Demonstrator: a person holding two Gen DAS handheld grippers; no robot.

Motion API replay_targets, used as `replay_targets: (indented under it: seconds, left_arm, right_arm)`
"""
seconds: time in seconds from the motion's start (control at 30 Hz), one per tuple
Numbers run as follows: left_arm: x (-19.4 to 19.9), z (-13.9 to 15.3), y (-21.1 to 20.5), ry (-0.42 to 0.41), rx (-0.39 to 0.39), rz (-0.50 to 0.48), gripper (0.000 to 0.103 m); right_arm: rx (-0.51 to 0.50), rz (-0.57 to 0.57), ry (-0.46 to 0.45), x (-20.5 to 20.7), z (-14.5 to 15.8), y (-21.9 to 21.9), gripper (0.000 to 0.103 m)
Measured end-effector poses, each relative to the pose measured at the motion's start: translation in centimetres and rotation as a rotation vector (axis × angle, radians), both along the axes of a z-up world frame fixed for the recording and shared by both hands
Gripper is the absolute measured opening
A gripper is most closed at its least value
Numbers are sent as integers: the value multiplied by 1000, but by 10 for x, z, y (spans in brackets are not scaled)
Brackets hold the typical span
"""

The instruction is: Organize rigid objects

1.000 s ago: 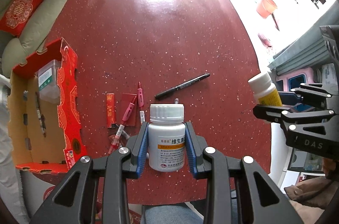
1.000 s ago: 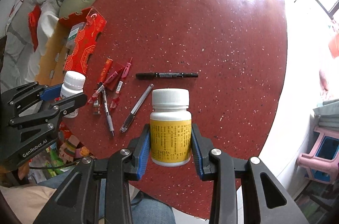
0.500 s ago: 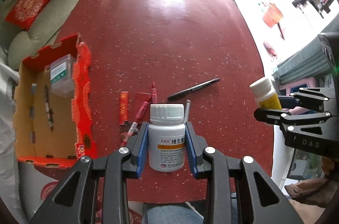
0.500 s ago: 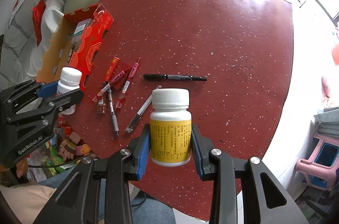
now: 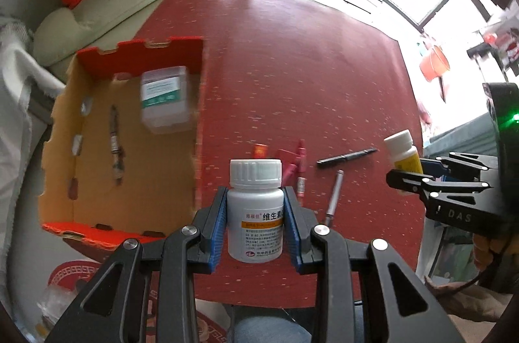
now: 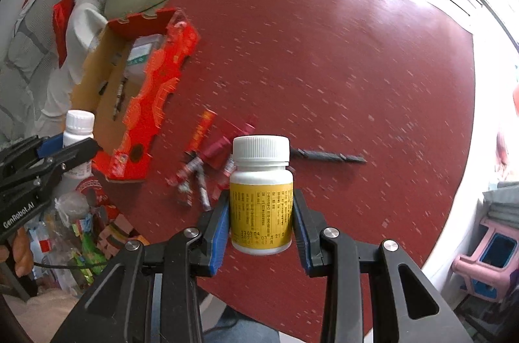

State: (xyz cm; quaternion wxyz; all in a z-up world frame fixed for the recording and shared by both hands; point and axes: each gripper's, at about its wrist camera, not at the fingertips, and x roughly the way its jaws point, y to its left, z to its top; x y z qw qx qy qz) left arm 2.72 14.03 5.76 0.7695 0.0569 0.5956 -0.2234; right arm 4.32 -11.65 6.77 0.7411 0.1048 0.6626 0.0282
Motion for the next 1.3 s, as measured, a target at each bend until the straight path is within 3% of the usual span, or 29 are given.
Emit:
replay_targets:
  seconds: [0.33, 0.67, 0.9, 1.3]
  left_arm:
    - [43, -8, 83, 37, -22, 157, 35]
    - [74, -35, 151, 57, 72, 323, 35]
    - [91, -59, 157, 65, 120, 311, 35]
    - [104, -96, 144, 113, 195, 229, 35]
  right_arm:
    - [22, 145, -25, 64, 9, 85, 37]
    - [58, 345, -20, 107, 2, 183, 37]
    - [58, 387, 43, 119, -26, 224, 37]
    - [9, 376, 131, 125, -66, 230, 37]
